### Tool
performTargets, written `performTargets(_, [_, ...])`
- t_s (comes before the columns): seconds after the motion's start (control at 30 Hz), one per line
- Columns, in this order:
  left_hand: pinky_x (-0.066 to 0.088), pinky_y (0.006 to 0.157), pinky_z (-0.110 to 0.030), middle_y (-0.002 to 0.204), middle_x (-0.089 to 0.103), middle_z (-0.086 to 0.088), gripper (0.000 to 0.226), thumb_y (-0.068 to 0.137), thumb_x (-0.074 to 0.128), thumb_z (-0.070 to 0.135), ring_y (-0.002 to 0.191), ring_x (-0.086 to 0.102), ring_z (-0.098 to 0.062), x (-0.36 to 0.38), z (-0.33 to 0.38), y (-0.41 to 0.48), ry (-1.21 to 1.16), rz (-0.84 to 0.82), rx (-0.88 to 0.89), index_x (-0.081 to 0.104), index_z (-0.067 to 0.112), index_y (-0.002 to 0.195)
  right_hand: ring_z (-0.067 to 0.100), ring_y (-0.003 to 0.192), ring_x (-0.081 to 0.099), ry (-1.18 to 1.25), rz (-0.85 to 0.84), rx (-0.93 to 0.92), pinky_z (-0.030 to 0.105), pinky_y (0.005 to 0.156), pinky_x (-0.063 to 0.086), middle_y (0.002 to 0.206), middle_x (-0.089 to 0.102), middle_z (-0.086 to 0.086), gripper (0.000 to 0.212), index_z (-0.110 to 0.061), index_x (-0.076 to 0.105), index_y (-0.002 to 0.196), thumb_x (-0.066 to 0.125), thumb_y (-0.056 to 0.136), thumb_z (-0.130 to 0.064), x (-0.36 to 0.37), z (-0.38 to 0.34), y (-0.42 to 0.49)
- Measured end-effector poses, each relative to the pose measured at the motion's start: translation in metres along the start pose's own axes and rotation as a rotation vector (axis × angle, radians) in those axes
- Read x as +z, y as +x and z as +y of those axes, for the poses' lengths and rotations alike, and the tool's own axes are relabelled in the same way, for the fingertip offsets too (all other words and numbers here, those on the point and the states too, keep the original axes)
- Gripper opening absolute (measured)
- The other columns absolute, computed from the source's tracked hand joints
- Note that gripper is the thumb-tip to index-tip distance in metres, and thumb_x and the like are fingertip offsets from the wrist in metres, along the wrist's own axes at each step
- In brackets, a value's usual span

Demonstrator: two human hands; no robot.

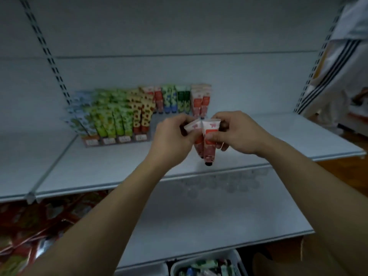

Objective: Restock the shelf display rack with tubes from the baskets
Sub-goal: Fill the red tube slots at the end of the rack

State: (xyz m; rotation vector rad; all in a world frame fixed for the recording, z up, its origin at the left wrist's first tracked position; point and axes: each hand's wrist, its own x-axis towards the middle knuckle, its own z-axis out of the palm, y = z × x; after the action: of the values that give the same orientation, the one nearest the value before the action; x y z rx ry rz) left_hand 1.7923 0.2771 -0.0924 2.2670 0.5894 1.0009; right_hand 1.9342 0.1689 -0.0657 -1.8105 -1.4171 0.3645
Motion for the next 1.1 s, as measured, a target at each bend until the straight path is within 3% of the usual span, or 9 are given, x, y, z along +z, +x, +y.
performTargets(0.13, [0.042, 0.052, -0.012, 0.074, 0.066, 0.009, 0.004, 0.084, 0.069, 0.023, 0.065, 0.059, -0.002, -0.003, 0.019, 0.049, 0.092, 0.026, 0.073, 0.067, 0.020, 0.086, 0.017, 0.062, 0.067, -0.026, 0.163, -0.025, 0.032, 0.058, 0.058, 0.070, 0.067, 0.000, 0.010, -0.021, 0.065, 0.081, 0.073, 0.082, -0.016, -0.033, 0.003, 0.035])
performTargets(0.27, [0.051, 0.057, -0.024, 0.073, 0.067, 0.007, 0.007, 0.081, 0.070, 0.017, 0.065, 0.064, -0.009, 0.005, 0.021, 0.093, 0.143, 0.033, 0.051, 0.065, 0.022, 0.083, 0.026, 0.071, 0.067, -0.114, 0.316, -0.034, 0.043, 0.067, 0.058, 0.077, 0.069, 0.006, 0.011, -0.011, 0.068, 0.087, 0.073, 0.078, -0.015, -0.053, 0.024, 0.076])
performTargets(0.37, [0.047, 0.054, -0.010, 0.074, 0.066, 0.011, 0.010, 0.081, 0.072, 0.017, 0.065, 0.060, 0.002, 0.013, 0.012, 0.120, 0.179, 0.063, 0.038, 0.066, 0.025, 0.083, 0.022, 0.071, 0.065, -0.127, 0.367, -0.069, 0.044, 0.070, 0.056, 0.080, 0.068, 0.004, 0.012, -0.011, 0.067, 0.089, 0.072, 0.078, -0.009, -0.053, 0.043, 0.103])
performTargets(0.47, [0.043, 0.051, -0.004, 0.074, 0.064, 0.009, 0.012, 0.081, 0.073, 0.015, 0.063, 0.057, 0.002, 0.024, -0.003, 0.137, 0.215, 0.053, 0.030, 0.065, 0.024, 0.082, 0.021, 0.067, 0.063, -0.120, 0.382, -0.095, 0.041, 0.068, 0.056, 0.077, 0.067, 0.004, 0.013, -0.010, 0.066, 0.088, 0.072, 0.077, -0.009, -0.043, 0.062, 0.126])
performTargets(0.6, [0.053, 0.064, -0.031, 0.077, 0.068, -0.004, 0.008, 0.081, 0.070, 0.009, 0.068, 0.061, -0.018, 0.045, -0.026, 0.146, 0.282, -0.003, 0.037, 0.067, 0.016, 0.079, 0.024, 0.069, 0.065, -0.149, 0.328, -0.096, 0.035, 0.068, 0.054, 0.070, 0.062, 0.001, 0.009, -0.008, 0.068, 0.087, 0.070, 0.078, -0.007, -0.031, 0.080, 0.145])
performTargets(0.73, [0.044, 0.062, -0.026, 0.078, 0.065, -0.002, 0.008, 0.082, 0.068, 0.008, 0.071, 0.057, -0.016, 0.051, -0.037, 0.149, 0.310, 0.029, 0.058, 0.066, 0.014, 0.078, 0.016, 0.064, 0.062, -0.054, 0.358, -0.103, 0.021, 0.062, 0.051, 0.068, 0.061, -0.005, 0.010, -0.012, 0.070, 0.083, 0.072, 0.078, -0.005, -0.028, 0.088, 0.147])
performTargets(0.83, [0.049, 0.070, -0.029, 0.086, 0.067, -0.005, 0.006, 0.081, 0.071, 0.012, 0.078, 0.060, -0.019, 0.048, -0.038, 0.150, 0.379, 0.003, 0.128, 0.070, 0.010, 0.087, 0.018, 0.066, 0.064, -0.048, 0.366, -0.082, 0.020, 0.061, 0.050, 0.065, 0.059, -0.007, 0.009, -0.011, 0.070, 0.081, 0.074, 0.077, -0.004, -0.024, 0.091, 0.140])
performTargets(0.97, [0.048, 0.072, -0.030, 0.089, 0.068, -0.005, 0.010, 0.082, 0.069, 0.016, 0.081, 0.060, -0.022, 0.048, -0.037, 0.148, 0.468, -0.019, 0.183, 0.070, 0.011, 0.090, 0.022, 0.068, 0.065, -0.101, 0.368, -0.082, 0.021, 0.059, 0.047, 0.062, 0.060, -0.003, 0.008, -0.008, 0.067, 0.076, 0.074, 0.075, -0.004, -0.017, 0.091, 0.131])
performTargets(1.1, [0.052, 0.068, -0.036, 0.082, 0.068, -0.004, 0.007, 0.079, 0.067, 0.013, 0.075, 0.060, -0.024, 0.052, -0.038, 0.149, 0.491, -0.089, 0.187, 0.068, 0.018, 0.084, 0.026, 0.067, 0.063, -0.242, 0.395, -0.118, 0.037, 0.062, 0.049, 0.069, 0.067, 0.009, 0.007, -0.004, 0.065, 0.074, 0.071, 0.072, 0.000, -0.016, 0.090, 0.137])
